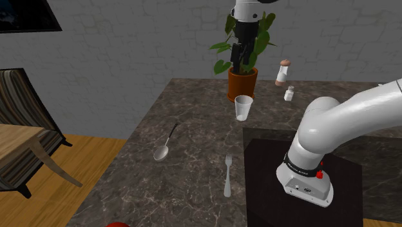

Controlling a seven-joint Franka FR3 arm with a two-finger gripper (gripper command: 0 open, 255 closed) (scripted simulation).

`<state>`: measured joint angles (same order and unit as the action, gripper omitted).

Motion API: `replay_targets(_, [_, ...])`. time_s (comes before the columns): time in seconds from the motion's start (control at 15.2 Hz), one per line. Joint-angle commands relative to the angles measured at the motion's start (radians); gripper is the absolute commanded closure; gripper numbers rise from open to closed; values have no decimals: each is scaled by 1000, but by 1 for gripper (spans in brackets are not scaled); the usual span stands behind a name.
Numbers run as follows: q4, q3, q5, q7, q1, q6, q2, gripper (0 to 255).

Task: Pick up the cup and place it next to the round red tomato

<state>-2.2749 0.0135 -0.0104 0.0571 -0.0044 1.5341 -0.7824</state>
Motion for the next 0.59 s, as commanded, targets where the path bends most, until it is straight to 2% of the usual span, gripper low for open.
replay_targets(0.0, [0,0,0,0,0,0,0,0])
replay_targets(0.53, [-148,147,53,128,-47,169,57,0])
